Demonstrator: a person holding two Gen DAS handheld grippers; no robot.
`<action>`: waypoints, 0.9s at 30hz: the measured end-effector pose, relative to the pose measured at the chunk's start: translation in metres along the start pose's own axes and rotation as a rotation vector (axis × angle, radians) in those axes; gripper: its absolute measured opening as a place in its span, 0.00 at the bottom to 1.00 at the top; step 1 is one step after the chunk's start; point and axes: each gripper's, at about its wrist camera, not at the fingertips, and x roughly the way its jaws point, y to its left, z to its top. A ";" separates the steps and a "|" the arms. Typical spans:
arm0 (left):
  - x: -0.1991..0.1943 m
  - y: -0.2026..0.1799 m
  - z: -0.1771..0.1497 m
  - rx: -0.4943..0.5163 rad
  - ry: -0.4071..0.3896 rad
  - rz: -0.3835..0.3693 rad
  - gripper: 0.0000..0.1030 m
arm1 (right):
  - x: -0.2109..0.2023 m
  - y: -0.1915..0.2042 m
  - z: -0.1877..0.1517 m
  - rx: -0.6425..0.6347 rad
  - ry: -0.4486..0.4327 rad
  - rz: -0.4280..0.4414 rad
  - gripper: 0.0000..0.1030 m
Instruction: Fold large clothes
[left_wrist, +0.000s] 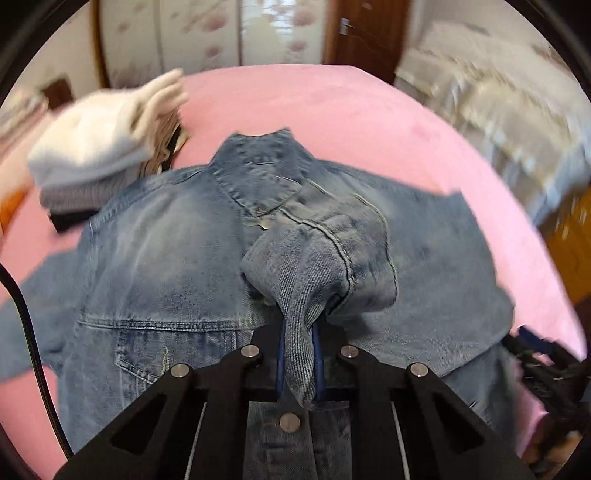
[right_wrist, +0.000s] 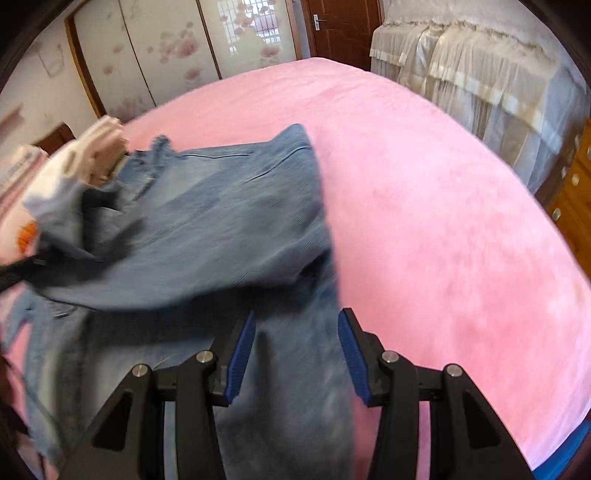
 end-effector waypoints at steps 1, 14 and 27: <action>0.001 0.008 0.004 -0.033 0.008 -0.015 0.09 | 0.007 0.001 0.007 -0.021 0.004 -0.020 0.46; -0.028 -0.001 0.087 -0.126 -0.263 -0.202 0.09 | 0.008 0.012 0.040 -0.053 -0.124 -0.085 0.09; 0.046 0.134 -0.044 -0.476 0.062 -0.178 0.18 | 0.005 0.035 0.012 -0.130 -0.019 -0.112 0.41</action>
